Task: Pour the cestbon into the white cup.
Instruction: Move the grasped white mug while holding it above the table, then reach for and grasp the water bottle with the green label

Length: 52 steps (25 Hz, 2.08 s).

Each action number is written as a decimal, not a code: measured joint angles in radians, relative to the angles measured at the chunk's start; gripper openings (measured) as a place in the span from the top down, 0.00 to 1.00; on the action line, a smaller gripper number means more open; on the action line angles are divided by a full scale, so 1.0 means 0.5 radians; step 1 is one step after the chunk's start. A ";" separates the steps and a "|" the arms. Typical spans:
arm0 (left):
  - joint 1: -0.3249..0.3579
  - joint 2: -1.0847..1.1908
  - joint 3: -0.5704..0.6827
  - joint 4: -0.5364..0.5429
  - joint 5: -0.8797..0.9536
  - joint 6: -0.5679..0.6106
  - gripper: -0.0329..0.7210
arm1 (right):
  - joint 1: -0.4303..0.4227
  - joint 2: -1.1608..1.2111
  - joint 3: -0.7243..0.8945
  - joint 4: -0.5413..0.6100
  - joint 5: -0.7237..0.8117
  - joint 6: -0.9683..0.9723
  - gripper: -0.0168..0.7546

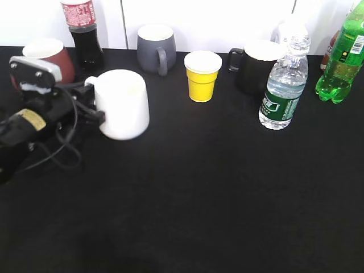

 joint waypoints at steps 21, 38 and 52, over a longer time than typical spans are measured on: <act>-0.166 -0.555 0.059 0.610 -0.010 -0.444 0.91 | 0.000 0.209 -0.039 -0.030 -0.311 -0.067 0.24; -0.166 -0.555 0.059 0.610 -0.010 -0.446 0.91 | 0.000 2.798 0.226 -0.516 -3.339 0.267 0.24; -0.166 -0.555 0.059 0.610 -0.010 -0.446 0.91 | 0.000 3.652 -0.074 -1.401 -4.235 0.399 0.11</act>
